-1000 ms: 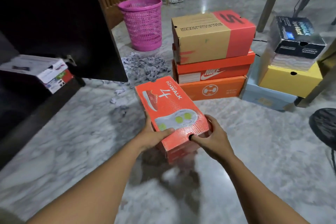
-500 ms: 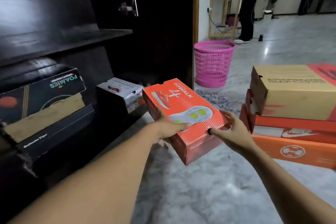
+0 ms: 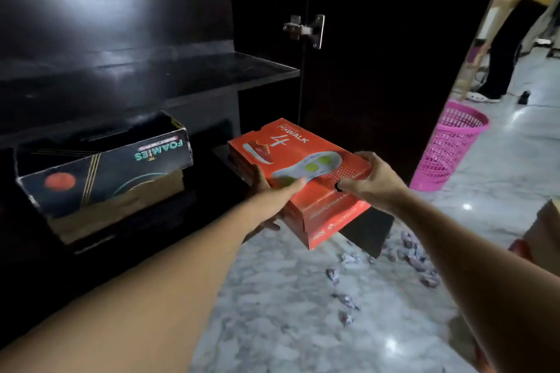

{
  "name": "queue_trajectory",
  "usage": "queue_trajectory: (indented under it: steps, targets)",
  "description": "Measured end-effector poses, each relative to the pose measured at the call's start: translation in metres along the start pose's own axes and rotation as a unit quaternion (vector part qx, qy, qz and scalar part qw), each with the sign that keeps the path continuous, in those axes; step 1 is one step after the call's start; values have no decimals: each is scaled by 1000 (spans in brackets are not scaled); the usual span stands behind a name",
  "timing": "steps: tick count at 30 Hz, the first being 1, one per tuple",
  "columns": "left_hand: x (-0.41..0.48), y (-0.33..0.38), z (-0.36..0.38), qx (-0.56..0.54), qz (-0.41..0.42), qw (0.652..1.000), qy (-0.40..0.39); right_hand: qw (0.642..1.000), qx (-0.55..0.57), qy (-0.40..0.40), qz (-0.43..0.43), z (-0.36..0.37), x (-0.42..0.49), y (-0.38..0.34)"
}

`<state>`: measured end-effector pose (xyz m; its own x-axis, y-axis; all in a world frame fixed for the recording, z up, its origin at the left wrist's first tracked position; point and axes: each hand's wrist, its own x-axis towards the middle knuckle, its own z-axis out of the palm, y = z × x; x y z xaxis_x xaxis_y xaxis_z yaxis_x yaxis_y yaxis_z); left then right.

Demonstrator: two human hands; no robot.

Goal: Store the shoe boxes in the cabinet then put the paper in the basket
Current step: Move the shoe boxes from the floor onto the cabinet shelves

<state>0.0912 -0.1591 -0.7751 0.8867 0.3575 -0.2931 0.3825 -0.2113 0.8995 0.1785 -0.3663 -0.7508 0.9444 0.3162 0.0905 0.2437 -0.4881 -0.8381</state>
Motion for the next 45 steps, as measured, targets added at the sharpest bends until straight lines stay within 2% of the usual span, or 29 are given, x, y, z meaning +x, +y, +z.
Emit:
queue_trajectory:
  steps: [5, 13, 18, 20, 23, 26, 32, 37, 41, 45]
  targets:
    - [33, 0, -8, -29, -18, 999, 31, 999, 6, -40, 0, 19, 48, -4]
    - [98, -12, -9, -38, -55, 994, 84, 990, 118, -72, 41, 61, 116, 30]
    - [138, -19, -7, -46, -31, 988, 145, 975, 205, -31, 79, 94, 145, 38]
    - [146, -25, -7, -61, -6, 982, 179, 984, 163, 13, 70, 114, 147, 39]
    - [140, -35, -3, -57, 49, 976, 205, 988, 45, 138, 47, 143, 136, 35]
    - [130, -43, 2, -25, 84, 974, 209, 976, 52, 201, 61, 163, 129, 31]
    - [156, -44, -16, -49, 50, 978, 197, 979, 105, 161, 69, 177, 153, 38]
    - [181, -34, -31, -156, -16, 972, 176, 987, 125, 74, 63, 183, 175, 32]
    - [197, -31, -38, -177, -28, 966, 184, 991, 126, 12, 49, 182, 186, 34]
    - [207, -28, -42, -174, -44, 967, 182, 983, 166, -27, 74, 182, 192, 34]
